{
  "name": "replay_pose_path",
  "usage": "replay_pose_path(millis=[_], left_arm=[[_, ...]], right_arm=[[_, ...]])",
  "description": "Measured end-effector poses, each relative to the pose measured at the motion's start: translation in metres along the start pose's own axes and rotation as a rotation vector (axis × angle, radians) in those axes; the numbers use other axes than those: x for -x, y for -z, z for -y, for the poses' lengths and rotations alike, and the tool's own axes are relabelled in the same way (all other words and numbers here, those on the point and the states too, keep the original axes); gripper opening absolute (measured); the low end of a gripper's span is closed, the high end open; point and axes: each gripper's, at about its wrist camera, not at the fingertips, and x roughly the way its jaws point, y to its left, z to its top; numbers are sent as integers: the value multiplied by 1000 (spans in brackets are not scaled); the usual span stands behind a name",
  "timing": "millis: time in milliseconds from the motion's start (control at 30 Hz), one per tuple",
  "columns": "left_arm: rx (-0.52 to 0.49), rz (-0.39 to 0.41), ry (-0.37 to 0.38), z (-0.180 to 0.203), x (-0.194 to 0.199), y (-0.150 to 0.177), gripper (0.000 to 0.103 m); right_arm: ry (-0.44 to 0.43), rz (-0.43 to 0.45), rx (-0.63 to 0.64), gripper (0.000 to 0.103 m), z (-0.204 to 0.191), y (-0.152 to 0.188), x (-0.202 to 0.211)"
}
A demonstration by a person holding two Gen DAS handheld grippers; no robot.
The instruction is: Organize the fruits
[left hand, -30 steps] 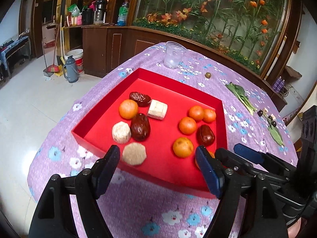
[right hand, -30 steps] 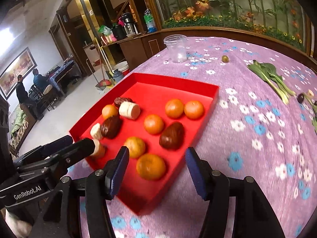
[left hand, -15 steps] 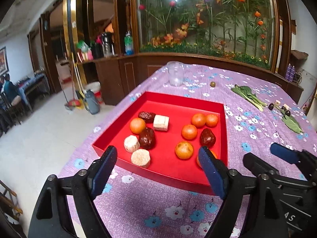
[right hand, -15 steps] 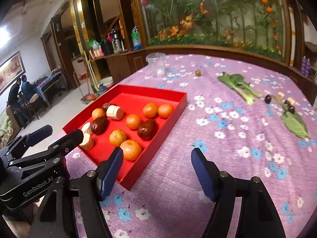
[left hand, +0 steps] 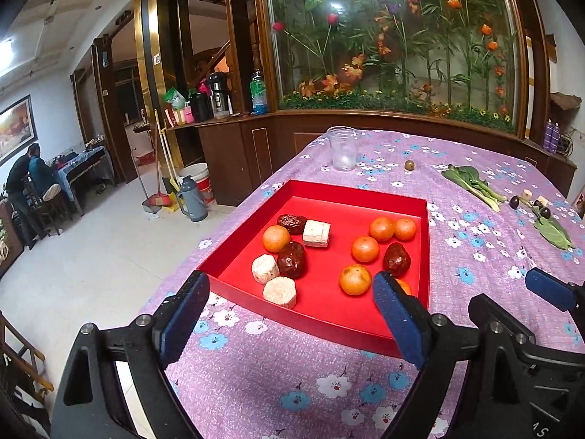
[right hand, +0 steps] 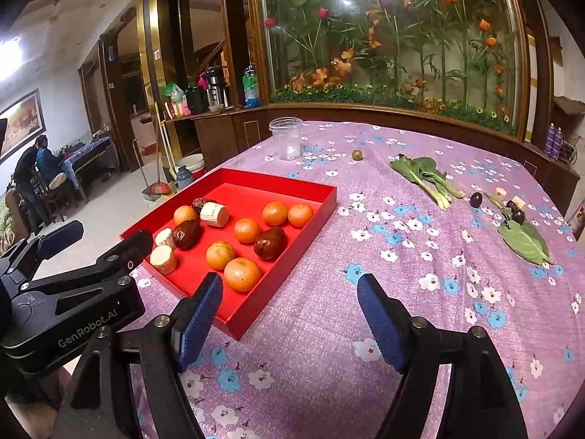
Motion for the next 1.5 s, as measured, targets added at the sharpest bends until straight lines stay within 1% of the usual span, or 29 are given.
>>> replay_pose_path(millis=[400,633,700,767,900,1033,1100,1200,1233,1500], left_arm=[[3,-6,3,1,2,3,91],[13,14,-6,3,6,5,91],[16,26,-29,3,8,4,91],[21,43,-68,2,11,3,91],[40,102,-178,0,24,3,99],[50,145,-217,-4,29,7,103],[54,138,-216,-6,28,7,103],[80,104,-176,-11,23,5,103],[86,91,-161,-13,21,5,103],[75,55,-112,-8,15,9,103]], right_arm=[[5,0,-5,81,2,2,2],[28,31,7,82,0,3,8],[35,45,15,84,-1,4,11],[33,58,18,87,-2,3,12],[22,84,36,89,-8,2,17],[15,90,52,90,-13,2,17],[13,87,56,90,-15,3,16],[7,78,57,90,-16,4,14],[5,76,59,92,-16,5,13],[-7,76,139,94,-33,11,12]])
